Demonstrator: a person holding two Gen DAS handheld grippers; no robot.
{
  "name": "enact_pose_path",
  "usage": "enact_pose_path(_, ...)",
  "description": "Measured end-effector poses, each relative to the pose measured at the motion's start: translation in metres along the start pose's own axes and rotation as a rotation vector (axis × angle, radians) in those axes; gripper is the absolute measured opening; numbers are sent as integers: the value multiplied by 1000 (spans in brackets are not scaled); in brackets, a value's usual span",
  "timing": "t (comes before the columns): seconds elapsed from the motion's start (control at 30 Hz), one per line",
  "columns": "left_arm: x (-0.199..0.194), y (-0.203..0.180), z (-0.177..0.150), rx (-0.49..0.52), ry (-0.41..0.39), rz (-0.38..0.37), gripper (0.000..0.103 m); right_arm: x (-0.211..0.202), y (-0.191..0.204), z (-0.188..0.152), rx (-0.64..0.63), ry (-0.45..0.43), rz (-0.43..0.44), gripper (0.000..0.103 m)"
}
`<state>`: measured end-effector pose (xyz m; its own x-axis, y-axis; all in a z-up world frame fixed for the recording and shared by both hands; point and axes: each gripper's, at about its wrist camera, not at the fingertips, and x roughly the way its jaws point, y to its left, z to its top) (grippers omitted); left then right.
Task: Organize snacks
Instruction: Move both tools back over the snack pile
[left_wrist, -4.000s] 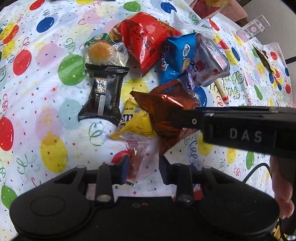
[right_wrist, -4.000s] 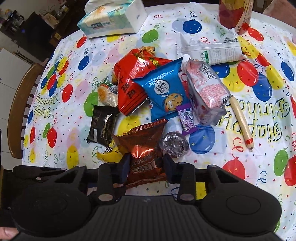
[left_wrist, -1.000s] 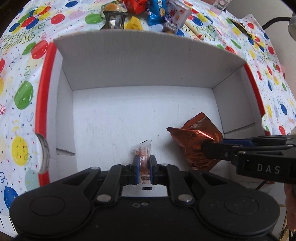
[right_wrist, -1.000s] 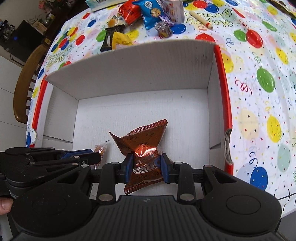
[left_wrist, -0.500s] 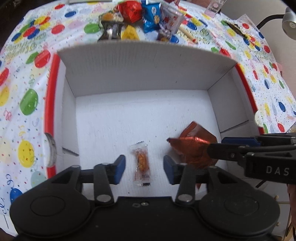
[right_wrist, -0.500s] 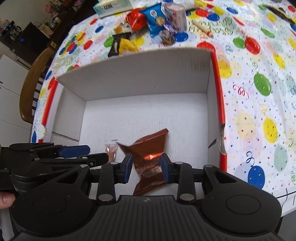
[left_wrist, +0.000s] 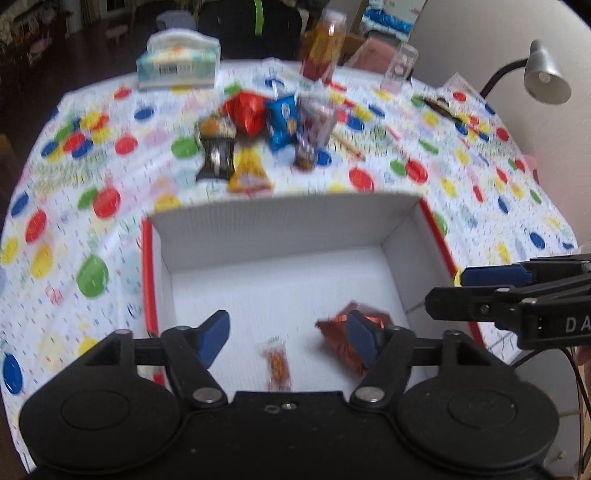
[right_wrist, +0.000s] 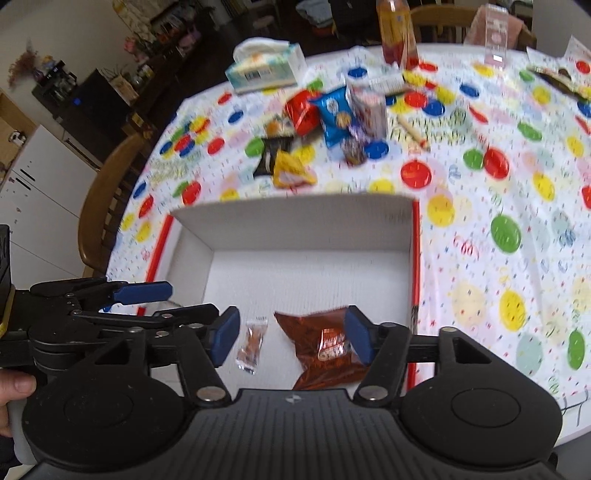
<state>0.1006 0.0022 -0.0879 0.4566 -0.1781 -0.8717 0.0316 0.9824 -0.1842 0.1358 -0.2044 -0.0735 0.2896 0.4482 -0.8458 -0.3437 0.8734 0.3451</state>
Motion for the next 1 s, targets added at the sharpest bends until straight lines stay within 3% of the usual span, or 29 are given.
enact_pose_path(0.23, -18, -4, 25, 28, -82, 35, 83, -18, -3, 27, -42, -58, -31, 76)
enact_pose_path(0.6, -19, 3, 78, 20, -172, 102, 102, -25, -21, 91, -83, -116, -70, 78)
enact_pose_path(1.0, 23, 19, 144, 1, -193, 207, 103, 18, -56, 180, -94, -79, -82, 78)
